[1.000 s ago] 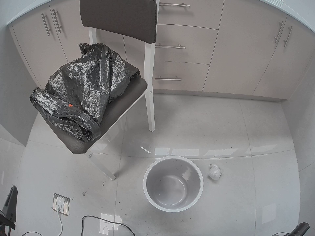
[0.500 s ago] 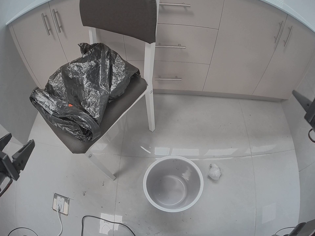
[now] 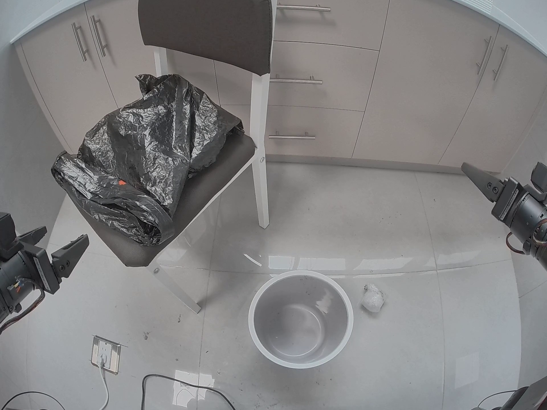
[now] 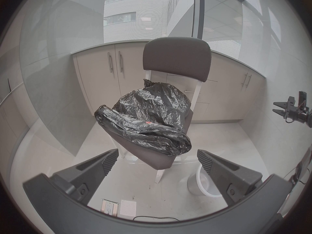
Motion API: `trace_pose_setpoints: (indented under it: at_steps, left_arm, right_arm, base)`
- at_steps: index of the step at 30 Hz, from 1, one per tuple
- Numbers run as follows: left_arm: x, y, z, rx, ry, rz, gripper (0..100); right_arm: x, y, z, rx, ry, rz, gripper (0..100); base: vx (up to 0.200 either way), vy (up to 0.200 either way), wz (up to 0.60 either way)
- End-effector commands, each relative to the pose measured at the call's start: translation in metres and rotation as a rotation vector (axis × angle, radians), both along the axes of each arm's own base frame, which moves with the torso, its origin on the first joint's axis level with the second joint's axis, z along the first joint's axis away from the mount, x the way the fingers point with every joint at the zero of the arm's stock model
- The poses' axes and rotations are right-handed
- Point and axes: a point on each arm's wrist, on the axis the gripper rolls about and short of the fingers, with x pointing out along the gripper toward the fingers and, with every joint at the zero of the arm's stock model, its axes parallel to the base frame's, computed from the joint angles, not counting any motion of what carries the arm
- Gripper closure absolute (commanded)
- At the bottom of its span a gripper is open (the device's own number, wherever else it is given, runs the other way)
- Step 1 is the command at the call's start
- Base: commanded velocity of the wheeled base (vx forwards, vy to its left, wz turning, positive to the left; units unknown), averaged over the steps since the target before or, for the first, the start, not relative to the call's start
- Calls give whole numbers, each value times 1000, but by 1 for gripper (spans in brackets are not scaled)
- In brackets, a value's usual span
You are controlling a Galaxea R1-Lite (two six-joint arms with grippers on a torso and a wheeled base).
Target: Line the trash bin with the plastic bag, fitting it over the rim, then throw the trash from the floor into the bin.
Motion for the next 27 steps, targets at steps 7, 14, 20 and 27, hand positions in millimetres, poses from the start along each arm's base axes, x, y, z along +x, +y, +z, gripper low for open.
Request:
trace_pose_setpoints:
  at_steps: [7, 14, 20, 27]
  left_arm:
    - [72, 8, -7, 252, 122, -30, 0]
    - [105, 10, -5, 388, 84, -151, 0]
    - [118, 9, -4, 512, 59, -205, 0]
    - [129, 15, -14, 646, 90, -214, 0]
  right_arm:
    - [4, -4, -4, -4, 14, 2, 0]
    - [7, -3, -6, -9, 25, 5, 0]
    - [8, -2, -6, -7, 28, 7, 0]
    - [7, -2, -2, -4, 11, 10, 0]
  base:
    - [0, 0, 0]
    - [0, 0, 0]
    - [0, 0, 0]
    - [0, 0, 0]
